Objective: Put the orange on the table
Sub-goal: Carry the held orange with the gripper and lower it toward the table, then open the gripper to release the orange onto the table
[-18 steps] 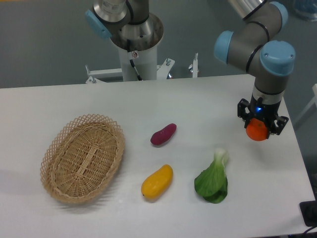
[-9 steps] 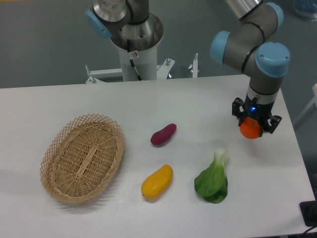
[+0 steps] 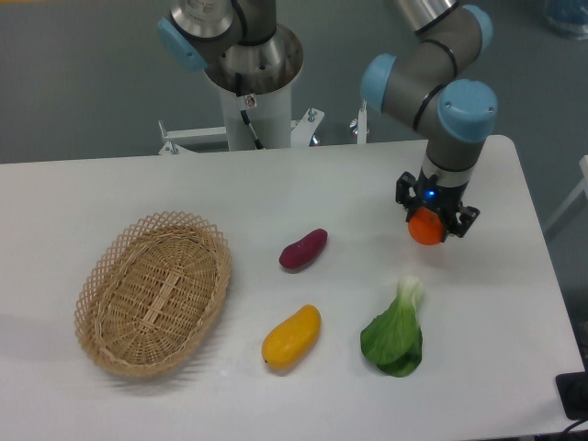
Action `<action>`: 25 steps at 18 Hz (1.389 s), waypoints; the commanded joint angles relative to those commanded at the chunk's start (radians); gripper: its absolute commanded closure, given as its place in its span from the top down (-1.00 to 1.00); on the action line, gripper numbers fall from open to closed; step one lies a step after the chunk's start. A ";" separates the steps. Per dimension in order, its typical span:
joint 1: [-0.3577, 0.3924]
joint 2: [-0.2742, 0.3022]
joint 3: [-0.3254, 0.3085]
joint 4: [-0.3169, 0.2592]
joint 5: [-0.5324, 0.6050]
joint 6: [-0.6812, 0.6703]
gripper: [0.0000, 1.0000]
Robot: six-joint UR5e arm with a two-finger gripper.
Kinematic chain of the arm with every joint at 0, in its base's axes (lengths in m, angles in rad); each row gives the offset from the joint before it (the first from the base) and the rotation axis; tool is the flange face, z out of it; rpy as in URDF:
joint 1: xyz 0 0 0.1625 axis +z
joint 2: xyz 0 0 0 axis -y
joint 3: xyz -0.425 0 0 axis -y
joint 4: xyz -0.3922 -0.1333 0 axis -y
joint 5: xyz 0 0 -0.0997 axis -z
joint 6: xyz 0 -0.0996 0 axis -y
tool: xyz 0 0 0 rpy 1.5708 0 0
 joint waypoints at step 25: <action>-0.063 0.068 0.011 -0.018 -0.003 -0.008 1.00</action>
